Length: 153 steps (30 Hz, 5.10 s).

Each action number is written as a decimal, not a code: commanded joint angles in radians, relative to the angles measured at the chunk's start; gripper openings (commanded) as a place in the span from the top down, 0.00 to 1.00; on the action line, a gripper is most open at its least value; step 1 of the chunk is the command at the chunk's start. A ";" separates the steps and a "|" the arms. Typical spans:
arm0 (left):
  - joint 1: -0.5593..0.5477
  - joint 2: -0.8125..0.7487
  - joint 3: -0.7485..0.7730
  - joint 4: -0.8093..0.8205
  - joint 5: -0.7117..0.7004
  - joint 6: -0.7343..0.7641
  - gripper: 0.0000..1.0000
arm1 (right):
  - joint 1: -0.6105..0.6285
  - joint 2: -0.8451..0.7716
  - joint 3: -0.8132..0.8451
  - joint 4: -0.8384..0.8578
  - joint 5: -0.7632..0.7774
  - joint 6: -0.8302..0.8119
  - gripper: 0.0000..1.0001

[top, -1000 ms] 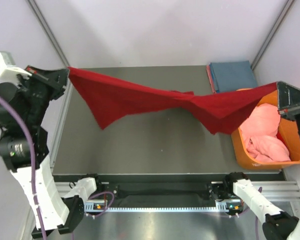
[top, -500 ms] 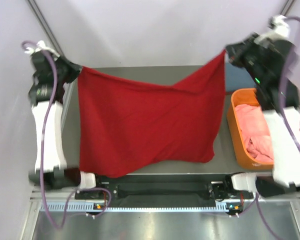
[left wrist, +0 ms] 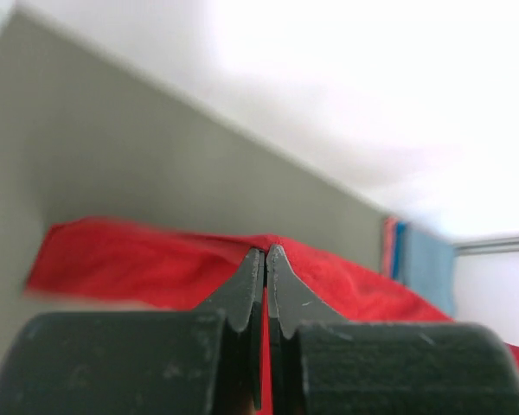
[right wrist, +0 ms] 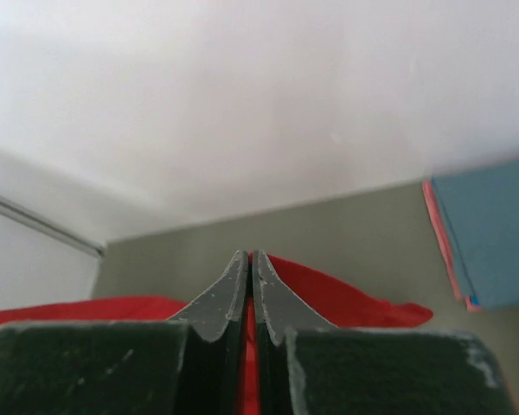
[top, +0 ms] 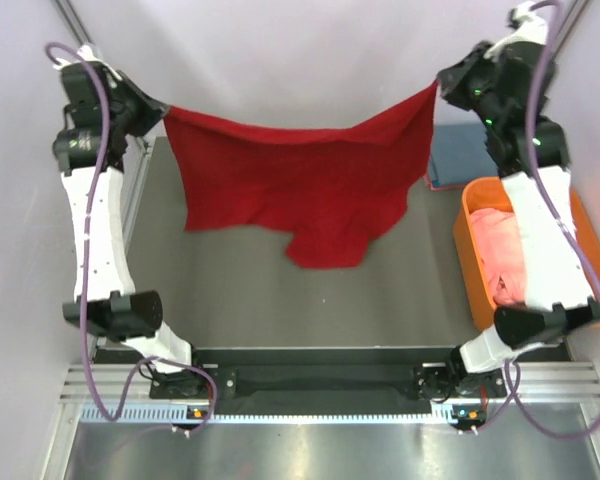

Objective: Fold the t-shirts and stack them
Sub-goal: Flatten the tshirt out

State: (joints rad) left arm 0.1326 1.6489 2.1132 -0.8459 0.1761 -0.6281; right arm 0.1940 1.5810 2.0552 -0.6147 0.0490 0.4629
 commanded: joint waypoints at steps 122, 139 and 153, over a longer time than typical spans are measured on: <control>0.047 -0.713 -0.176 0.105 -0.296 -0.165 1.00 | 0.025 -0.813 -0.098 -0.316 0.149 -0.026 1.00; 0.047 -0.172 -0.265 0.258 -0.040 -0.131 1.00 | 0.025 -0.199 -0.023 0.194 0.132 -0.144 1.00; 0.047 0.239 0.338 0.490 0.102 -0.294 1.00 | -0.044 0.231 0.465 0.526 0.114 -0.351 1.00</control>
State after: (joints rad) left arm 0.1761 1.9118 2.3566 -0.4652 0.2413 -0.8745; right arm 0.1844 1.9007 2.4248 -0.3134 0.1196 0.2108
